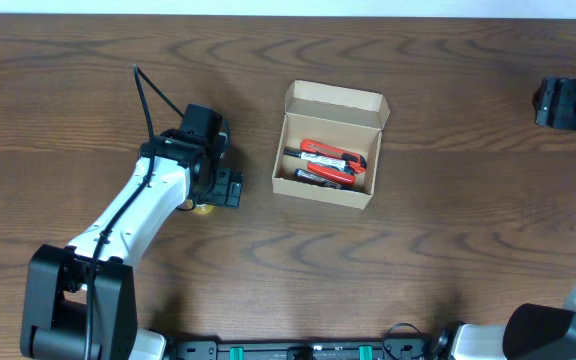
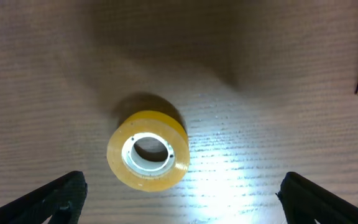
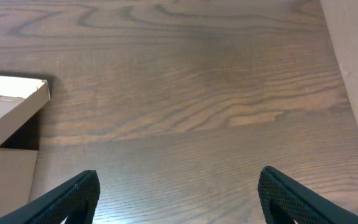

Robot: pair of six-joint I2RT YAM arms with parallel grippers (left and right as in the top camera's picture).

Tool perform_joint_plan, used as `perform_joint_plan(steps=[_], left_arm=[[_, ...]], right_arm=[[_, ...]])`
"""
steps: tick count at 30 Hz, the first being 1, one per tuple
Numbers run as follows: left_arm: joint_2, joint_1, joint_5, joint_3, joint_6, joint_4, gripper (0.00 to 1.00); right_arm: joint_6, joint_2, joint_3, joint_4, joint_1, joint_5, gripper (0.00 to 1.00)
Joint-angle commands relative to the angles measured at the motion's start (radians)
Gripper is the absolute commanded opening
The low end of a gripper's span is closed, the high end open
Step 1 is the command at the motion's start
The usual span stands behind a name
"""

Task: Pack container
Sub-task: 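Lower the left gripper onto the yellow tape roll and grasp it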

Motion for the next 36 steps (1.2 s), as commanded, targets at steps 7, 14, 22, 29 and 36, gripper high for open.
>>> perform_joint_plan(steps=[7,14,22,29,36], left_arm=[[0.069,0.000,-0.014,-0.003,-0.018,0.013,0.98],[0.099,-0.001,-0.013,-0.003,-0.018,0.015,0.98],[0.105,-0.043,-0.005,-0.003,-0.019,0.019,0.98],[0.105,-0.066,0.005,-0.004,-0.031,0.022,0.98],[0.105,-0.066,0.005,-0.042,-0.034,0.050,0.98]], right_arm=[[0.010,0.009,-0.002,-0.001,-0.004,-0.008,0.81],[0.010,0.009,-0.002,-0.001,-0.004,-0.009,0.81],[0.010,0.009,-0.002,0.000,-0.004,-0.009,0.81],[0.010,0.009,-0.002,0.000,-0.004,-0.009,0.81],[0.010,0.009,-0.002,0.000,-0.004,-0.009,0.81]])
